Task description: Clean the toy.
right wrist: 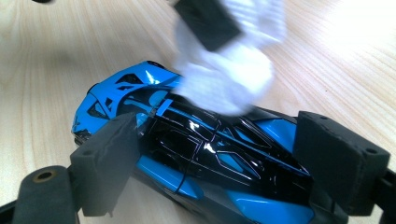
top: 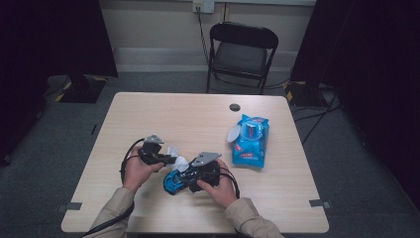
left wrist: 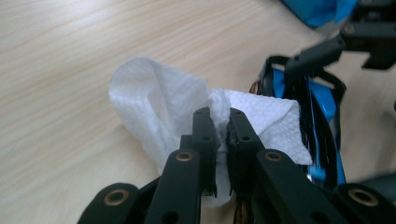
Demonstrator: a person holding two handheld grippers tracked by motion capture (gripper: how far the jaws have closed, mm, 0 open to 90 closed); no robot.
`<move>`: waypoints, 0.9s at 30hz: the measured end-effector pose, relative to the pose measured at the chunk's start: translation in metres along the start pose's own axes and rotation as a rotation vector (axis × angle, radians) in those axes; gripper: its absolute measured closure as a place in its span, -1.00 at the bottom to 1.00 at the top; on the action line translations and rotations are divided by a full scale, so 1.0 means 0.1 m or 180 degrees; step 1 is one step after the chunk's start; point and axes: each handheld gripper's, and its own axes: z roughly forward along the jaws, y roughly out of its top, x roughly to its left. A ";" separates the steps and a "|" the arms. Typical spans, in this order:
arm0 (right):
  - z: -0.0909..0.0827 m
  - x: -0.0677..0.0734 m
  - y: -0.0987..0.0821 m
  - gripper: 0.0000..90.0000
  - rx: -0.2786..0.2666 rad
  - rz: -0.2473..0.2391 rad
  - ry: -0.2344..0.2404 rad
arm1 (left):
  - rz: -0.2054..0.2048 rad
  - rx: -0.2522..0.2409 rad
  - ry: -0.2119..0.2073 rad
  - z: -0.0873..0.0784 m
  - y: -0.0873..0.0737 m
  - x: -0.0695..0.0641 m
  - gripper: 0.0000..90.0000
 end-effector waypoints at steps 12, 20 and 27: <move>0.00 0.00 -0.01 -0.69 -0.0029 -0.0001 0.0003 | -0.0075 -0.0008 -0.0099 0.43 0.14 -0.08 0.85; 0.00 -0.01 -0.01 -0.69 -0.0024 -0.0004 0.0008 | 0.0047 0.0092 -0.0116 0.52 0.18 -0.14 0.84; 0.00 -0.01 -0.02 -0.69 -0.0033 -0.0003 0.0005 | 0.0097 0.0104 -0.0110 0.50 0.16 -0.15 0.85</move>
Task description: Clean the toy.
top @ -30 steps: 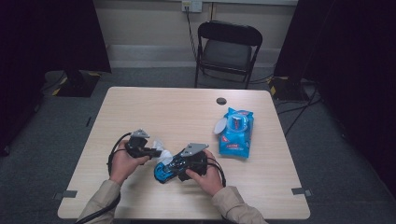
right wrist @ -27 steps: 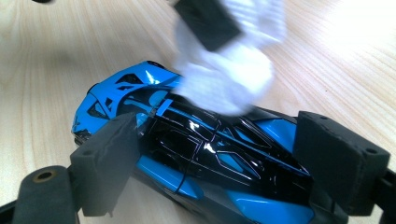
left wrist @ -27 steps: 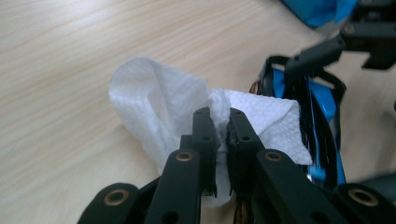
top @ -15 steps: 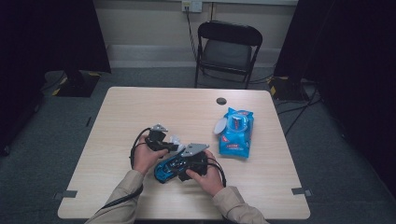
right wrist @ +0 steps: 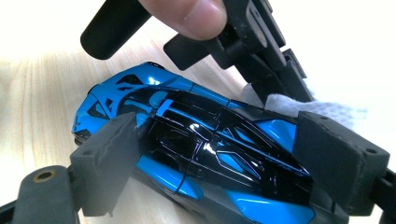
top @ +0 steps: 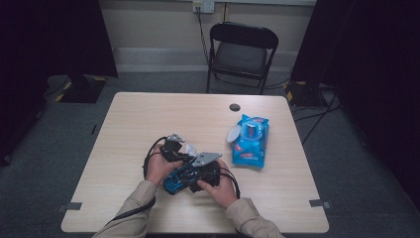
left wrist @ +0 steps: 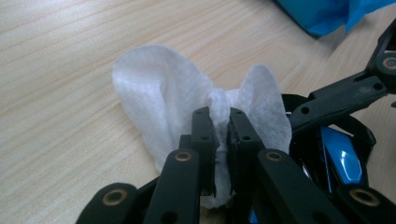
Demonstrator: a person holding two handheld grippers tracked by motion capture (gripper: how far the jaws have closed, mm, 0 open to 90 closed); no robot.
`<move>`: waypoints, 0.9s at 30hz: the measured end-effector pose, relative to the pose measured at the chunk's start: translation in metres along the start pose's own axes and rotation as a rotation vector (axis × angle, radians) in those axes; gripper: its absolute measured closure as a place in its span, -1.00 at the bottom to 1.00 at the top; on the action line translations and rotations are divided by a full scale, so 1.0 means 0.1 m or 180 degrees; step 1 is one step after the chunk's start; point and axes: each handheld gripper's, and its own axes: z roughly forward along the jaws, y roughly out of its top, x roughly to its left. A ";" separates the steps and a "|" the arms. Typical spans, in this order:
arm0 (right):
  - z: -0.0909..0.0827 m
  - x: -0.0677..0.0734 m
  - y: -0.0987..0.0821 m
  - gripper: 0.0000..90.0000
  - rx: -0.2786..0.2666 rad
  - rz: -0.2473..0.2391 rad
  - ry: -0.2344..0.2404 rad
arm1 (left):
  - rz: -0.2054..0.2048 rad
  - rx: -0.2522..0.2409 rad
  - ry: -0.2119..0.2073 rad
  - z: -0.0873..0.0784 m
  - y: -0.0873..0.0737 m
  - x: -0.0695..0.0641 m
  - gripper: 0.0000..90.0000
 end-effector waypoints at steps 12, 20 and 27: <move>0.00 0.00 0.00 -0.69 -0.0004 -0.0004 -0.0006 | 0.0065 0.0120 0.0015 -0.13 -0.08 0.03 0.85; 0.00 0.00 0.00 -0.69 0.0001 -0.0005 -0.0008 | 0.0110 0.0192 0.0021 -0.24 -0.16 0.05 0.85; 0.00 0.00 0.00 -0.69 -0.0010 -0.0006 -0.0010 | 0.0185 0.0260 0.0039 -0.36 -0.25 0.06 0.85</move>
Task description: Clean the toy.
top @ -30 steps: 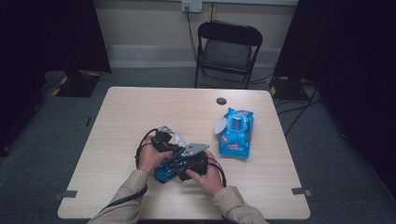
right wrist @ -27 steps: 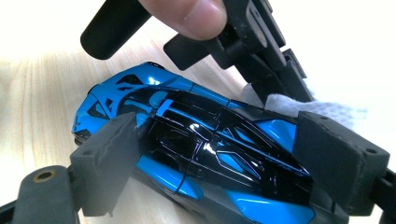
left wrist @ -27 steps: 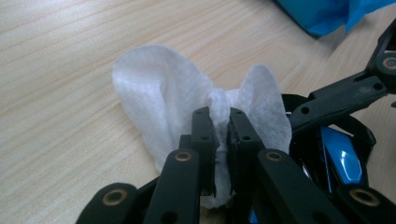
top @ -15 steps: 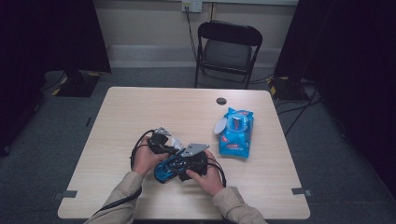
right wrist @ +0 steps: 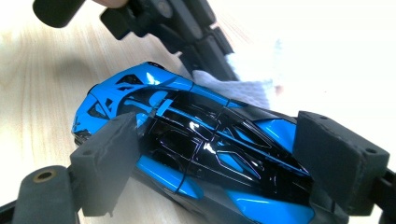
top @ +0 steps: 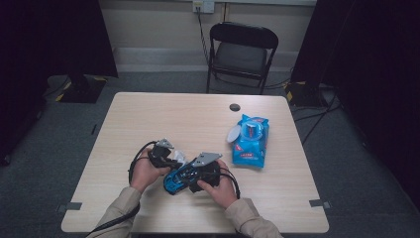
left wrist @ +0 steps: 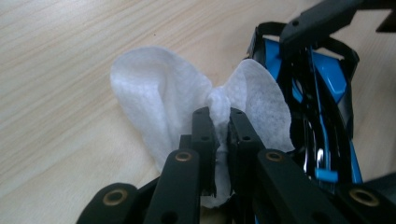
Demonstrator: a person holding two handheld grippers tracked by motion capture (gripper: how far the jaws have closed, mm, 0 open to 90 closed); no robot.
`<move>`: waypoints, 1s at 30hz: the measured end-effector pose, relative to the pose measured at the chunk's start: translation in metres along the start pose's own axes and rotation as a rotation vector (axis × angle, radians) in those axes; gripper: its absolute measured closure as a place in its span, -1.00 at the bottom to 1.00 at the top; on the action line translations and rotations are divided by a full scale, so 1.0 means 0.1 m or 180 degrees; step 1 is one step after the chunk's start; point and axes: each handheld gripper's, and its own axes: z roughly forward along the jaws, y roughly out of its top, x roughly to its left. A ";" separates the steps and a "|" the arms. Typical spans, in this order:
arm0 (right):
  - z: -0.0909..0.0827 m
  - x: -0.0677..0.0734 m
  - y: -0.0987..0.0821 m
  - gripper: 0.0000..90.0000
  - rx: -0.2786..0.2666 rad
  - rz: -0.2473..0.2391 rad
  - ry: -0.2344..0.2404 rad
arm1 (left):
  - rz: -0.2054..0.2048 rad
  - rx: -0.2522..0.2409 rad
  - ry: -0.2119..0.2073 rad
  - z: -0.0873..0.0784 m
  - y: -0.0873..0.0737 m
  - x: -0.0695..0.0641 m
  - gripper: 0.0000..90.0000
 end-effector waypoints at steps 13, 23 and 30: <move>0.00 0.00 0.00 -0.69 -0.0002 0.0004 -0.0007 | -0.0060 0.0056 -0.0015 -0.16 -0.14 0.05 0.85; 0.00 0.01 0.00 -0.69 0.0002 0.0007 -0.0010 | -0.0117 0.0024 -0.0032 -0.28 -0.29 0.08 0.85; 0.00 0.01 0.00 -0.68 0.0008 0.0006 -0.0010 | -0.0139 0.0035 -0.0029 -0.36 -0.38 0.10 0.85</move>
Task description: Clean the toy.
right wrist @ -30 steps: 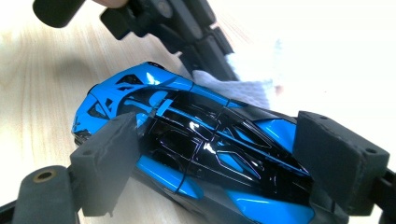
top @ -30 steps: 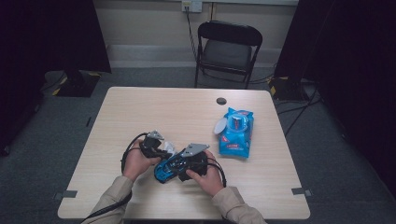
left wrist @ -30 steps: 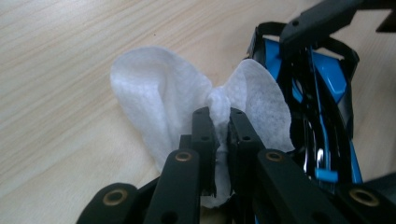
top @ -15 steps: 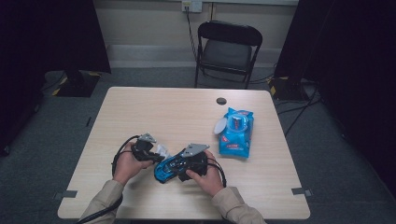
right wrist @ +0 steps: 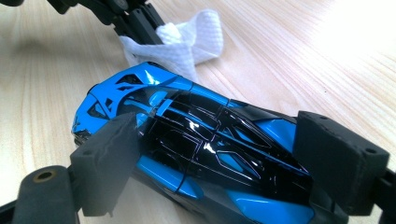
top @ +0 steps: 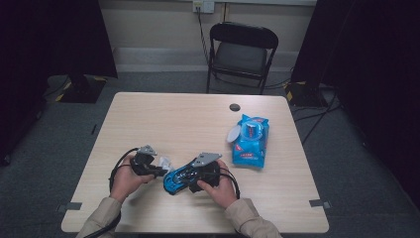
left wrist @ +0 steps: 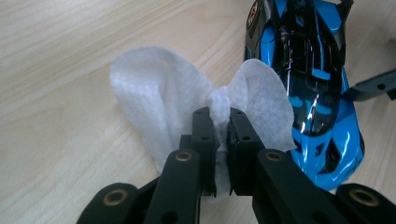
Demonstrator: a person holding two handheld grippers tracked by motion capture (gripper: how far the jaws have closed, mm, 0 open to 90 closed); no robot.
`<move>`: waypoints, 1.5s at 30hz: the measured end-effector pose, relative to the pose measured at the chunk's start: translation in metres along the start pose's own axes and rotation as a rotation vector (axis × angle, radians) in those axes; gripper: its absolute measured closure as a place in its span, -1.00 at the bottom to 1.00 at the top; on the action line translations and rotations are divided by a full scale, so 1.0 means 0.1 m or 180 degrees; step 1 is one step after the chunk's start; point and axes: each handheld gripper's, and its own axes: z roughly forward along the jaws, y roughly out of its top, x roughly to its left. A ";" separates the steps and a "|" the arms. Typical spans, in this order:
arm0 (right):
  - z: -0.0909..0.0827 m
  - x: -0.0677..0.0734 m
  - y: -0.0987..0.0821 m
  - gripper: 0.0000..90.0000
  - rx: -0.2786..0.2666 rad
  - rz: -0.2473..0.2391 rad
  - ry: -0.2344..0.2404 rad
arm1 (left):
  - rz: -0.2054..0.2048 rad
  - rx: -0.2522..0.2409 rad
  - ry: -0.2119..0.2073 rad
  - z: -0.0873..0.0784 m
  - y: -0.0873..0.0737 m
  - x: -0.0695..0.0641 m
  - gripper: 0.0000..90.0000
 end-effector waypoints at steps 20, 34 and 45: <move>0.00 0.00 0.00 -0.69 -0.0008 0.0001 0.0001 | -0.0081 -0.0204 0.0035 -0.08 0.21 0.07 0.85; 0.00 -0.01 0.00 -0.69 -0.0011 0.0001 0.0019 | -0.0082 -0.0188 0.0004 0.40 0.62 -0.01 0.85; 0.00 -0.01 -0.01 -0.69 -0.0018 0.0002 0.0020 | -0.0075 -0.0145 -0.0048 0.64 0.66 -0.10 0.81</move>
